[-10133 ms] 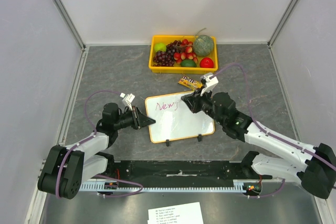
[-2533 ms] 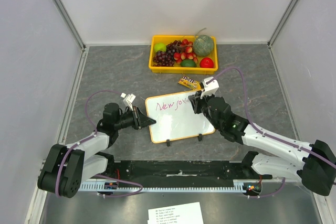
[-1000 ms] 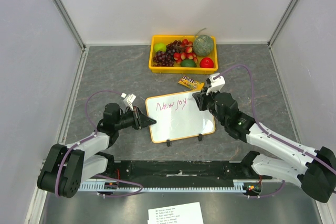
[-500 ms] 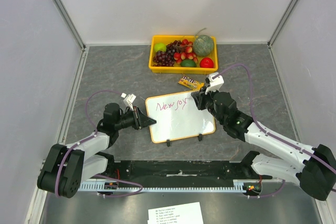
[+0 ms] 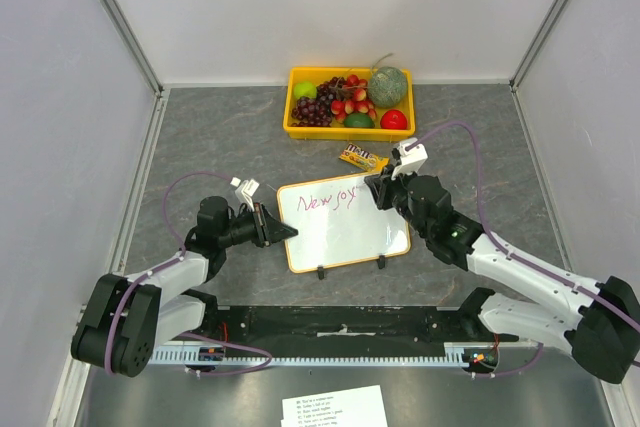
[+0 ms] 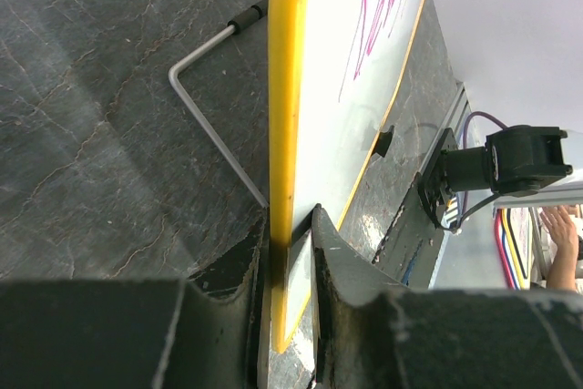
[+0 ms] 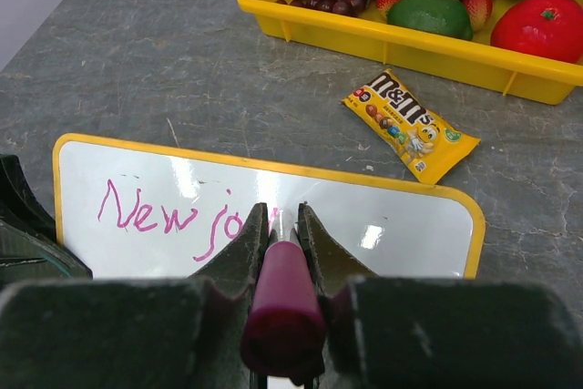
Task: Write a sentence on the whiteboard
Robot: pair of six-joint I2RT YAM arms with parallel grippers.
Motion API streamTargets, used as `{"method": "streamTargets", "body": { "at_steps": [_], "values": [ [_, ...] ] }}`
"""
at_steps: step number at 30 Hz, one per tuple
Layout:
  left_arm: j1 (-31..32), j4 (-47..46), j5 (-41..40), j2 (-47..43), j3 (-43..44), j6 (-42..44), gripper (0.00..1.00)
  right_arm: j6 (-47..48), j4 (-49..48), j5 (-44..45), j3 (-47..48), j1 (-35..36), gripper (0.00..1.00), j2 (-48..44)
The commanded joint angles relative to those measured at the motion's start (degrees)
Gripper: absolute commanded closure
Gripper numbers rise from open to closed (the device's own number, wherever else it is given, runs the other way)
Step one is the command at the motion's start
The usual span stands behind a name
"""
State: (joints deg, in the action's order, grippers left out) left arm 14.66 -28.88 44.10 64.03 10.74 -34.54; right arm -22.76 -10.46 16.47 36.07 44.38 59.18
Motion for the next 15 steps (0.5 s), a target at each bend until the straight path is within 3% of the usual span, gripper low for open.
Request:
{"method": "streamTargets", "body": {
  "at_steps": [1, 15],
  "values": [
    [0.2, 0.32, -2.96, 0.57, 0.77, 2.99, 0.98, -0.17, -0.35, 0.93, 0.31, -0.26, 1.0, -3.19],
    [0.29, 0.23, -3.05, 0.48, 0.77, 2.99, 0.98, -0.44, 0.0, 1.55, -0.3, -0.26, 1.0, -1.52]
  ]
}}
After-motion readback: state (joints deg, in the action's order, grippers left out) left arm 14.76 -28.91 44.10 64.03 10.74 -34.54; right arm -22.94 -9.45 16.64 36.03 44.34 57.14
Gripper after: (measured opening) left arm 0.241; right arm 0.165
